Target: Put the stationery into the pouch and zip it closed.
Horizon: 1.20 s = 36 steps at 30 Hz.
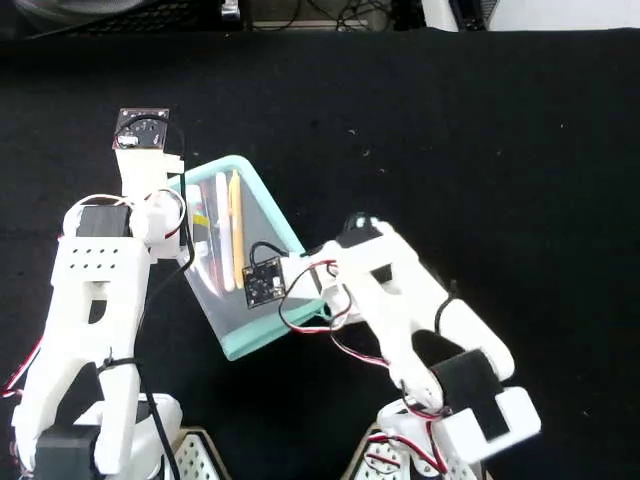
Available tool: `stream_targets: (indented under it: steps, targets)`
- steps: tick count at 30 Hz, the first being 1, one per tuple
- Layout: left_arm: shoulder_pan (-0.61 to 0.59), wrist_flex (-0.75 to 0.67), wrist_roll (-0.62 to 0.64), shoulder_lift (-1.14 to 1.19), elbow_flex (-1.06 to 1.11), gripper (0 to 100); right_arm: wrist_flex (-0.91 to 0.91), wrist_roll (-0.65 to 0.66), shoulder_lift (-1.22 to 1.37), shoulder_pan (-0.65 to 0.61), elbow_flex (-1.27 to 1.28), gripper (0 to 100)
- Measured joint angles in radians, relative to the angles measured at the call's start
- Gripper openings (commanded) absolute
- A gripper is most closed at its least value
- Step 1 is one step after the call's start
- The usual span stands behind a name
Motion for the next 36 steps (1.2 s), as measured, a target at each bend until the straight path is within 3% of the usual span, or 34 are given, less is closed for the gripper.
stream_targets:
  steps: [4,14,20,26,36]
  targets:
    - [0.0,0.0,0.0,0.0,0.0,25,-0.017,-0.123,-0.153,0.018,0.048,1.1]
    - [0.0,0.0,0.0,0.0,0.0,25,-0.302,-0.551,-0.674,-0.037,0.256,1.1]
    - [-0.008,0.086,0.0,-0.032,-0.038,25,-0.304,-0.621,-0.724,-0.048,0.184,1.1]
    - [-0.153,0.275,0.002,-0.256,-0.192,25,-0.247,-0.661,-0.721,-0.066,-0.064,1.2]
    - [-0.21,0.235,0.002,-0.632,-0.103,25,-0.192,-0.674,-0.45,-0.121,-0.488,1.2]
